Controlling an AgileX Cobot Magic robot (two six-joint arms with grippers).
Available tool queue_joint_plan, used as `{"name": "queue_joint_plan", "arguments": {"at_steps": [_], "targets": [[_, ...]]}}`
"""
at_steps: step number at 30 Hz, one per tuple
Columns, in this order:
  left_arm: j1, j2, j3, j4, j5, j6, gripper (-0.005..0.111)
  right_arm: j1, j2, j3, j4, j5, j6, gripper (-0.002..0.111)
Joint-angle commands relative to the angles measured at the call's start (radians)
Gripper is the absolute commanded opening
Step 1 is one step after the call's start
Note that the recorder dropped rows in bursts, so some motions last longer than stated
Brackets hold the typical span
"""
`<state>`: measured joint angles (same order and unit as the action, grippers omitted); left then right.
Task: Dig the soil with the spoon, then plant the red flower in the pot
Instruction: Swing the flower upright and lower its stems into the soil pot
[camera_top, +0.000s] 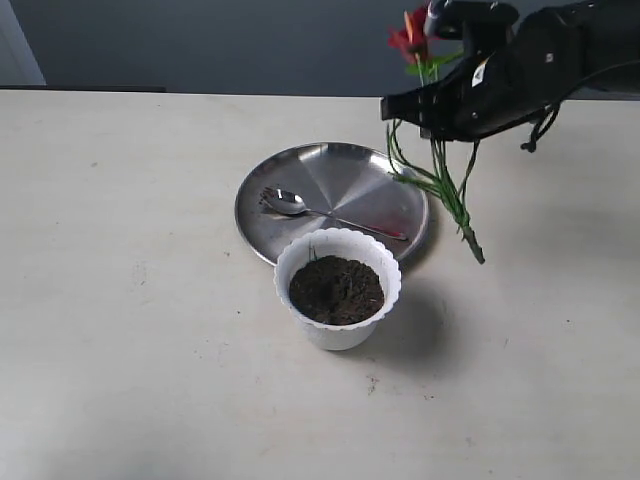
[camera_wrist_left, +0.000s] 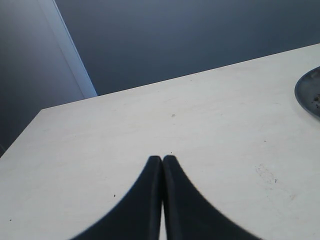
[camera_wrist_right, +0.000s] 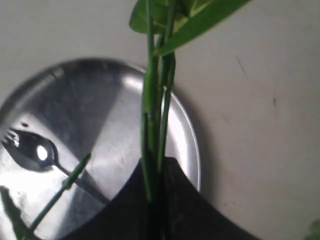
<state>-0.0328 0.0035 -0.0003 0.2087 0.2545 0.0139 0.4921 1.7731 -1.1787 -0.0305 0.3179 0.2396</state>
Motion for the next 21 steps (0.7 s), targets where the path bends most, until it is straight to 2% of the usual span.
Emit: {"name": "queue_joint_plan", "arguments": {"at_steps": [1, 6, 9, 12, 15, 21], "targets": [[0.001, -0.004, 0.0, -0.005, -0.011, -0.003, 0.0, -0.002, -0.146, 0.151, -0.013, -0.288, -0.001, -0.001], [0.001, -0.004, 0.0, -0.005, -0.011, -0.003, 0.0, -0.002, -0.239, 0.354, -0.009, -0.673, 0.006, -0.001], [0.001, -0.004, 0.0, -0.005, -0.011, -0.003, 0.0, -0.002, -0.243, 0.456, -0.02, -0.888, 0.106, -0.001], [0.001, -0.004, 0.0, -0.005, -0.011, -0.003, 0.0, -0.002, -0.239, 0.549, -0.094, -1.127, 0.221, -0.001], [0.001, -0.004, 0.0, -0.005, -0.011, -0.003, 0.0, -0.002, -0.224, 0.607, -0.183, -1.382, 0.249, -0.001], [0.001, -0.004, 0.0, -0.005, -0.011, -0.003, 0.0, -0.002, -0.19, 0.616, -0.333, -1.461, 0.376, -0.001]]}}
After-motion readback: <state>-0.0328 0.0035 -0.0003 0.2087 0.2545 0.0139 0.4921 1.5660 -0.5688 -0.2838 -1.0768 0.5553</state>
